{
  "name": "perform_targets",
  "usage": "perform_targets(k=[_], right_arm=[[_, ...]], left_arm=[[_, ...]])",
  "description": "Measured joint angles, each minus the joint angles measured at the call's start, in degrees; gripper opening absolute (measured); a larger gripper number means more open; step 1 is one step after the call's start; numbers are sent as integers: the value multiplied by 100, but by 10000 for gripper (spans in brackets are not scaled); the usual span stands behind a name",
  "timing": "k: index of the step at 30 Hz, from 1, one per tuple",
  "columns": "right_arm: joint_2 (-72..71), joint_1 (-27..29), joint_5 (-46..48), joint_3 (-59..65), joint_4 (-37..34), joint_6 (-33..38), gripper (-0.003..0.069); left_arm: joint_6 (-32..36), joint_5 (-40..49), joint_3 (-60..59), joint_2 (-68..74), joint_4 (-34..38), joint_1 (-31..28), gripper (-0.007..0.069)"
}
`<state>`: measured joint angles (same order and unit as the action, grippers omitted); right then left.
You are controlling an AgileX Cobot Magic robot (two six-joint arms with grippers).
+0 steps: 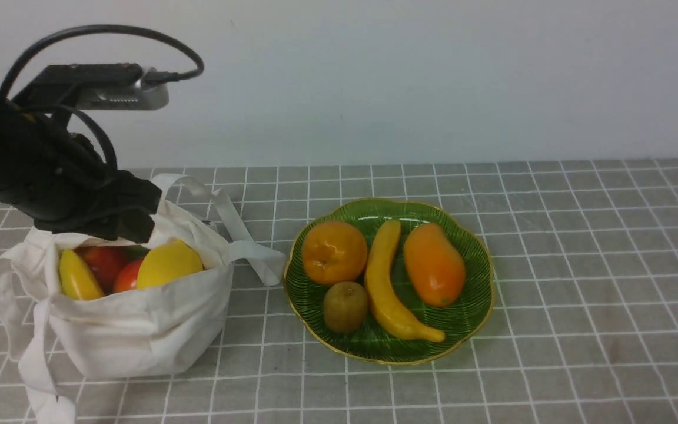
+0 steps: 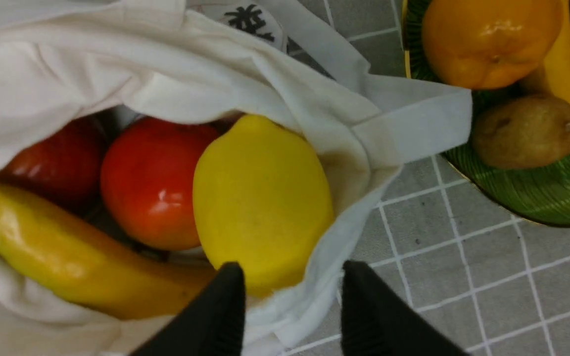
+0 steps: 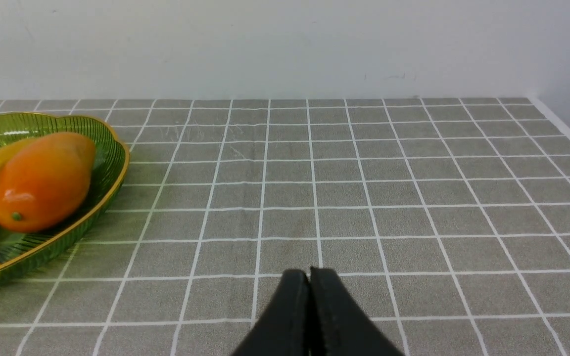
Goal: Take the fruit out of the bag on the grey coffee tablecloth and place them on the plate.
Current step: 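Reach into the bag and grasp the lemon with the left gripper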
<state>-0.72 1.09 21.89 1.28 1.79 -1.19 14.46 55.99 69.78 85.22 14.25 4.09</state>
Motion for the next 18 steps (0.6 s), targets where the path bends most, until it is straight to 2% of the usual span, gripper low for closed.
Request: perform_targets(k=[1,2,3,7,12,18], right_arm=[[0,0,0,0,0,0,-15],[0,0,0,0,0,0,-15],[0,0,0,0,0,0,-15],[0,0,0,0,0,0,-15],[0,0,0,0,0,0,-15],[0,0,0,0,0,0,-15]], left_arm=[[170,-118,4,132,0,0,395],[193,-137,4,173,0,0,405],[369,-294,8,311,0,0,474],[522,-646,8,664,60,0,612],[542,-697,8,899,268,0,645],[564,-710,8,1200,318,0,643]])
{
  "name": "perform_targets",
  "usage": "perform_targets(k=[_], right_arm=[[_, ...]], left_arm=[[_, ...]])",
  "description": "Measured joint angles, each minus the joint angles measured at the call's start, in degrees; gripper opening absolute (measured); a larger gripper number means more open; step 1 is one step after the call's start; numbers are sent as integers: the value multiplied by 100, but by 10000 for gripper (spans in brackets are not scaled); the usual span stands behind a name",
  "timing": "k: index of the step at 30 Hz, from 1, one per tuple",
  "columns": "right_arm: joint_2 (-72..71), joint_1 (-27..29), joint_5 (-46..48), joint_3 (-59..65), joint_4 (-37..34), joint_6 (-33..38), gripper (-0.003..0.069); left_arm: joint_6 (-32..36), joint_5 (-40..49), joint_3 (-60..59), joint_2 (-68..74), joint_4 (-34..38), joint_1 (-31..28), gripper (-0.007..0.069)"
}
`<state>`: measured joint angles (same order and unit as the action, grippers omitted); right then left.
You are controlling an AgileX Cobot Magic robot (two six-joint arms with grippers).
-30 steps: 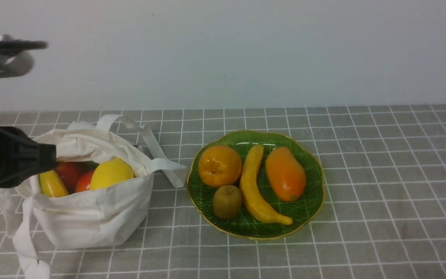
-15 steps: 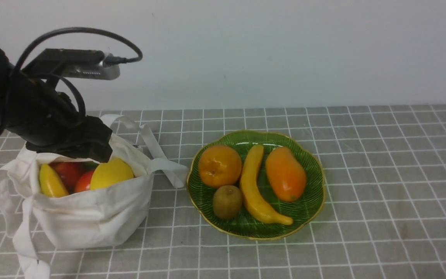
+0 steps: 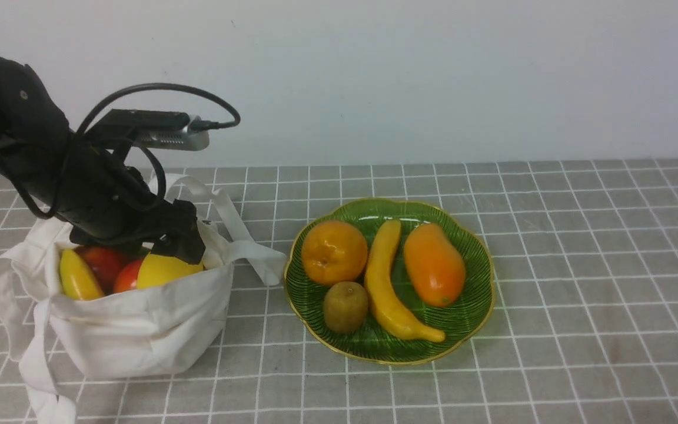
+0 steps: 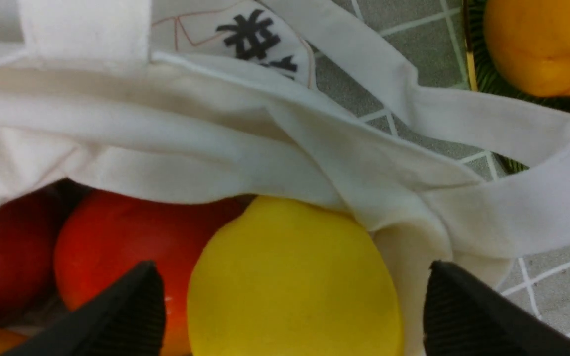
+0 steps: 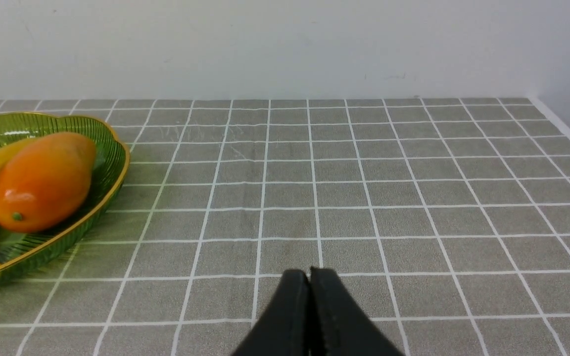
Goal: Take the fruit out of the bag on the grey coffee tablecloth and place them on the plate.
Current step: 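Reach into the bag and grasp the lemon with the left gripper, then move the lemon from the bag into the bowl with the left gripper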
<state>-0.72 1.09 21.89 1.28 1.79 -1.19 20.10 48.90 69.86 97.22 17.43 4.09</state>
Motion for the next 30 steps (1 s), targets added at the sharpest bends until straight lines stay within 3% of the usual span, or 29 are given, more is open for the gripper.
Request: perform_targets(k=[6,11,15,22,30], right_arm=[[0,0,0,0,0,0,-15],[0,0,0,0,0,0,-15],[0,0,0,0,0,0,-15],[0,0,0,0,0,0,-15],[0,0,0,0,0,0,-15]], left_arm=[[-15,-160,0,168,37,0,616],[-254,-27,20,309,161,11,505],[-656,148,20,333,141,11,506],[-748,195,20,-5,-62,11,506],[-806,175,20,-1026,-894,11,506]])
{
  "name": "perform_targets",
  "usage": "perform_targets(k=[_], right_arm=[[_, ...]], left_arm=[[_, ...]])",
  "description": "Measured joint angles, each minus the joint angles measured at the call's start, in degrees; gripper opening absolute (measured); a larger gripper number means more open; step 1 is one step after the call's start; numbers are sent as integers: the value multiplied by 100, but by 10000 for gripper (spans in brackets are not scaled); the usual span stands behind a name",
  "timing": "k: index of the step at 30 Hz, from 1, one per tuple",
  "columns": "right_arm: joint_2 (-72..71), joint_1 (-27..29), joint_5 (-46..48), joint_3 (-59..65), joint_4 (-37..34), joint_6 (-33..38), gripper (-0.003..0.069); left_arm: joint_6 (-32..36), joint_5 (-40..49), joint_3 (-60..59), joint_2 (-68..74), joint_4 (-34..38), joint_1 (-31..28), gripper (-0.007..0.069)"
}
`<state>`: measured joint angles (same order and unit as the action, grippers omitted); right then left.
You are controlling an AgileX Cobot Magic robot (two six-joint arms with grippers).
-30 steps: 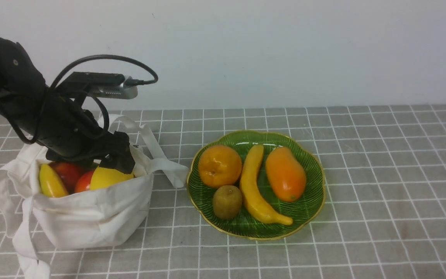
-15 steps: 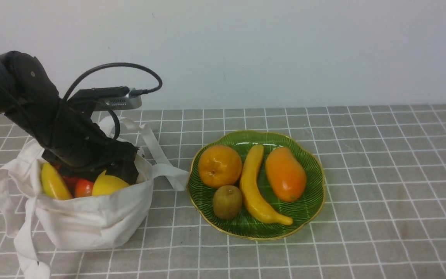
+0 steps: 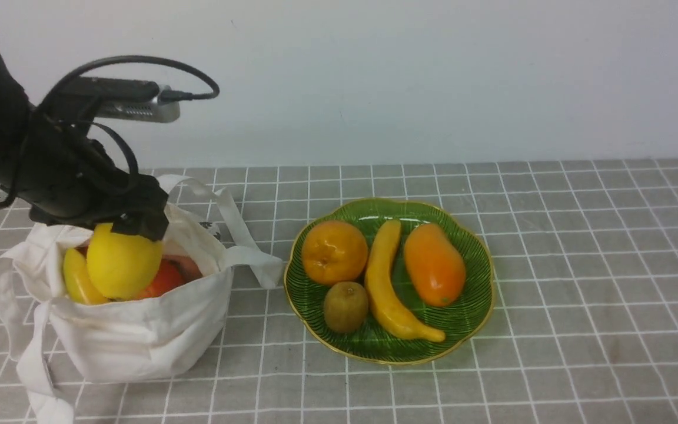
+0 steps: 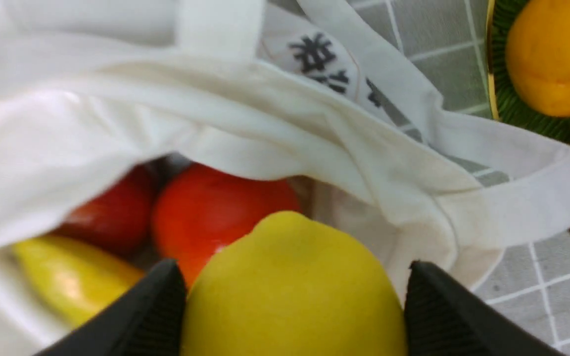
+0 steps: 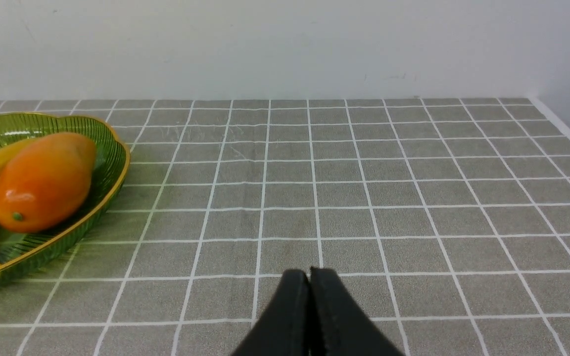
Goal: Take the fruit out of the bag on the grey coffee tablecloth and place them on the plate.
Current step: 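Move the lemon from the bag into the bowl with the left gripper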
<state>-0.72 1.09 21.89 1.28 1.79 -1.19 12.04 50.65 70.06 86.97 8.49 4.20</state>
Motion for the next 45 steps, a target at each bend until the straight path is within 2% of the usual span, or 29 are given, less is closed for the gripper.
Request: perform_targets(k=[4,8,12,17,21,27,33,37,42,45], right_arm=[[0,0,0,0,0,0,-15],[0,0,0,0,0,0,-15],[0,0,0,0,0,0,-15],[0,0,0,0,0,0,-15],[0,0,0,0,0,0,-15],[0,0,0,0,0,-5,-15],[0,0,0,0,0,-5,-15],[0,0,0,0,0,-5,-15],[0,0,0,0,0,-5,-15],[0,0,0,0,0,-5,-15]], left_arm=[[-30,-30,0,-498,186,7,506],[470,-82,0,-933,1108,244,506],[1285,-232,0,-1042,2467,895,506],[2258,-733,0,-684,3580,1786,506],[2802,-1499,0,-60,4207,2399,506],[2955,-2461,0,1118,4912,2681,506],[3095,-2863,0,1959,5438,2688,506],[3239,-3098,0,2169,5521,2688,512],[3572,-3167,0,2186,5559,2675,653],[3578,-3157,0,2180,5569,2636,682]])
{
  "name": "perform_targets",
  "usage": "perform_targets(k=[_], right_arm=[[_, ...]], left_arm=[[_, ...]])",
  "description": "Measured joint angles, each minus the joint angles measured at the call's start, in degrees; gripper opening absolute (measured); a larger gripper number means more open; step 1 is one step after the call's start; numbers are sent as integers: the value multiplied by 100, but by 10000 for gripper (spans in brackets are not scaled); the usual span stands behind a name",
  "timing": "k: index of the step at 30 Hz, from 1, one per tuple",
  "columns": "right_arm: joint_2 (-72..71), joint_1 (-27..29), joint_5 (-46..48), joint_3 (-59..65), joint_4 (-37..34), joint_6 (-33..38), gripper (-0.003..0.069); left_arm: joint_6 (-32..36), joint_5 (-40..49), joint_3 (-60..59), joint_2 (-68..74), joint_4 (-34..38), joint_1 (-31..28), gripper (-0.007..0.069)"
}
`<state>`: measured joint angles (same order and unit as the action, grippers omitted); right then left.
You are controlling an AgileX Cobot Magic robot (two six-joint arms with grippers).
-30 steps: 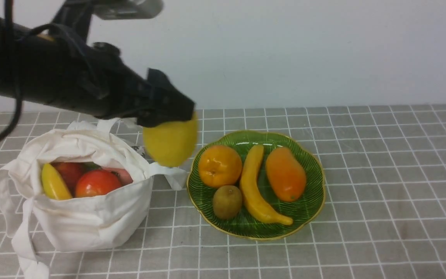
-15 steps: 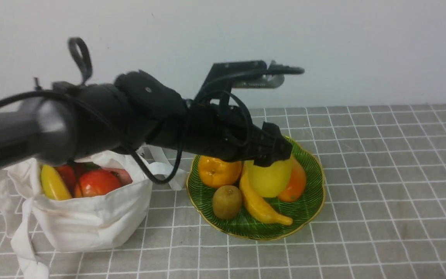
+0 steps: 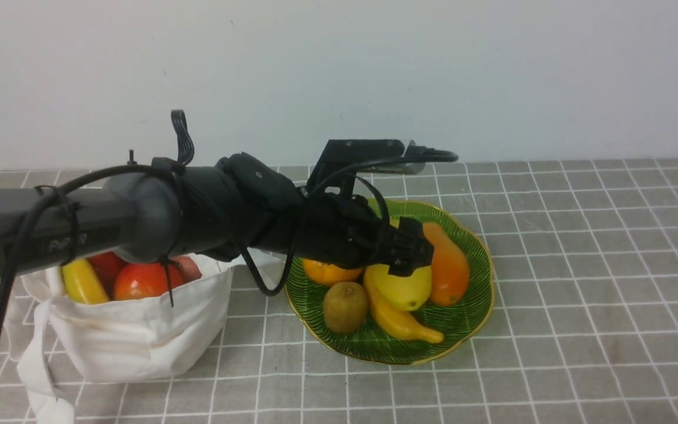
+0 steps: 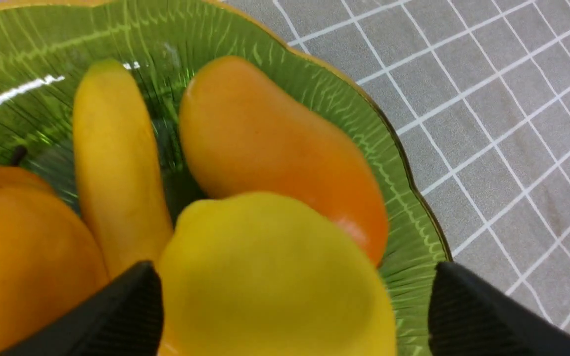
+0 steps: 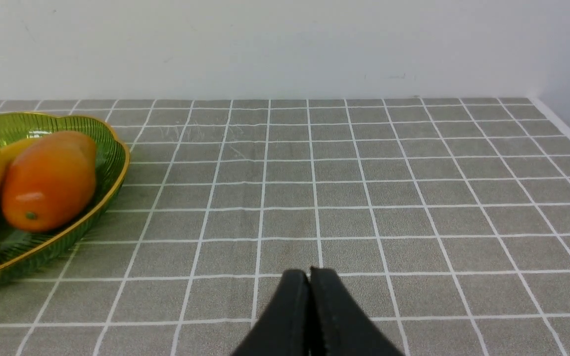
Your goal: Take the fruit out of the bag on the grey coffee tablecloth and place them on the plate.
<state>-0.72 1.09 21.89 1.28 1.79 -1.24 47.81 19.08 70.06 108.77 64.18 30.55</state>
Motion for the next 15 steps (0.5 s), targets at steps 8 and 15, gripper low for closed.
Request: perform_targets(k=[8,15], right_arm=[[0,0,0,0,0,0,-15],[0,0,0,0,0,0,-15]], left_arm=[[-5,20,0,-727,-8,-409,607],[-9,706,0,-2475,-523,-1060,111]])
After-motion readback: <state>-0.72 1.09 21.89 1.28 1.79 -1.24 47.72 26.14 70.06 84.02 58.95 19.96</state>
